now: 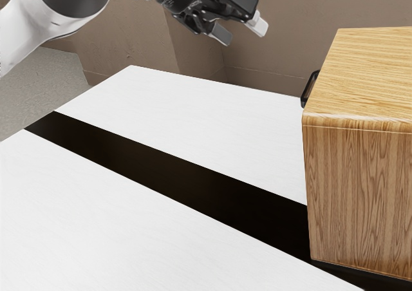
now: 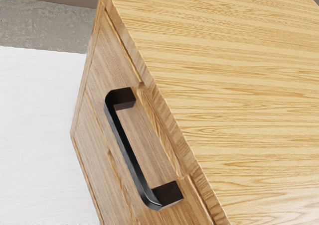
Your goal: Pull the drawer handle with one arm to open the drawer
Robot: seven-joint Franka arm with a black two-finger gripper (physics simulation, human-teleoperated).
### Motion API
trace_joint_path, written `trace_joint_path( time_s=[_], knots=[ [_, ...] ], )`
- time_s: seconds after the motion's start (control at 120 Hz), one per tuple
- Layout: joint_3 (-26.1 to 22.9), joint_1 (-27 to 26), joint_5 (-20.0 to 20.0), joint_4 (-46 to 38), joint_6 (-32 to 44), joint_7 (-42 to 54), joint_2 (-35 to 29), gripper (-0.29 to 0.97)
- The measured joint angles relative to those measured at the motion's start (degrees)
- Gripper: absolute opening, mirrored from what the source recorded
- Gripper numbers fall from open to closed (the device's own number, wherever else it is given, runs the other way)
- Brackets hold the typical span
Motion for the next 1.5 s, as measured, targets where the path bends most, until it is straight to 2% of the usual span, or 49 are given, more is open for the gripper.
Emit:
trace_joint_path(
  time_s=[0.15,0.508,0.825,1.092,1.5],
  knots=[
    [0.81,0.09,0.15,-1.28,0.46,-0.02,0.49,0.68],
    [2.54,0.19,-3.25,-4.97,3.3,-2.68,0.74,0.68],
    [1.99,-0.71,-0.15,-5.07,5.91,-4.59,2.52,0.68],
    [1.93,-3.12,0.38,-4.98,7.3,-5.59,3.7,0.68],
    [2.31,-2.75,1.77,-5.15,7.52,-6.66,4.27,0.68]
  ],
)
